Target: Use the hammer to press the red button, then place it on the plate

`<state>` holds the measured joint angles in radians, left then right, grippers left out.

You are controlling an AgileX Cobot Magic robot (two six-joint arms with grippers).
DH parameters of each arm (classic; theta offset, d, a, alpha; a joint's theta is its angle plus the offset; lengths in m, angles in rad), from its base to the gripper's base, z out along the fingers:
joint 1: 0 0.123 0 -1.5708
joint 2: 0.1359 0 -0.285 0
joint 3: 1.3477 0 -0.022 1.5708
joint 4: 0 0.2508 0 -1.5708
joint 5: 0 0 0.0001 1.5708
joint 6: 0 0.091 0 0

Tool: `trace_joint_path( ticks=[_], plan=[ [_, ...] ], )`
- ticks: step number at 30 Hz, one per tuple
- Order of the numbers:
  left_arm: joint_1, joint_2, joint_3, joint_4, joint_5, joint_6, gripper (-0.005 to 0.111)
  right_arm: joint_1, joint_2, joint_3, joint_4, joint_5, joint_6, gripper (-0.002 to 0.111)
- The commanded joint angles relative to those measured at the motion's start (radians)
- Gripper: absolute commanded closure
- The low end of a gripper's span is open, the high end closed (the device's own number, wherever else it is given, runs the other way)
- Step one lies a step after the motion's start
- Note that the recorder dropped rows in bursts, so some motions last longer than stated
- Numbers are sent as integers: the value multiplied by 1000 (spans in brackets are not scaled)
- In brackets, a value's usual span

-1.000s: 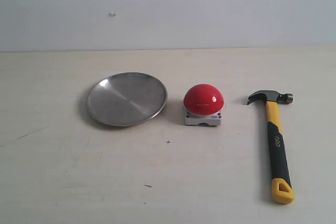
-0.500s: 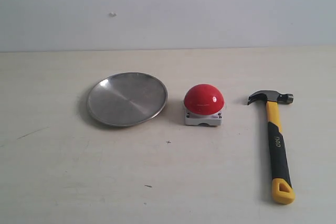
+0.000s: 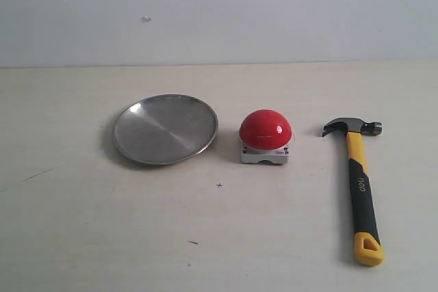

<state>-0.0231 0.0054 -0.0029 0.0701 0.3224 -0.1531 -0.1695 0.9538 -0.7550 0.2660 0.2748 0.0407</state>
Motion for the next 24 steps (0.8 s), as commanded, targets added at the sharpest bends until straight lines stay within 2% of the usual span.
trace_joint_path(
  ticks=[1,3,9,11,14,16,18,21,24],
  plan=[
    [3,-5,3,-3,-3,-4,107,-5,444,-270,-90,545,-73,108],
    [3,-5,3,-3,-3,-4,107,-5,607,-373,-104,688,-70,108],
    [3,-5,3,-3,-3,-4,107,-5,819,-453,-59,651,-66,106],
    [3,-5,3,-3,-3,-4,107,7,857,-490,-61,656,-66,100],
    [3,-5,3,-3,-3,-4,107,68,936,-582,-80,663,-64,80],
    [3,-5,3,-3,-3,-4,107,114,985,-648,-145,663,19,67],
    [3,-5,3,-3,-3,-4,107,147,1053,-711,-229,697,109,63],
    [3,-5,3,-3,-3,-4,107,147,1145,-768,-250,780,144,63],
    [3,-5,3,-3,-3,-4,107,147,1187,-768,-266,747,171,63]
  ],
)
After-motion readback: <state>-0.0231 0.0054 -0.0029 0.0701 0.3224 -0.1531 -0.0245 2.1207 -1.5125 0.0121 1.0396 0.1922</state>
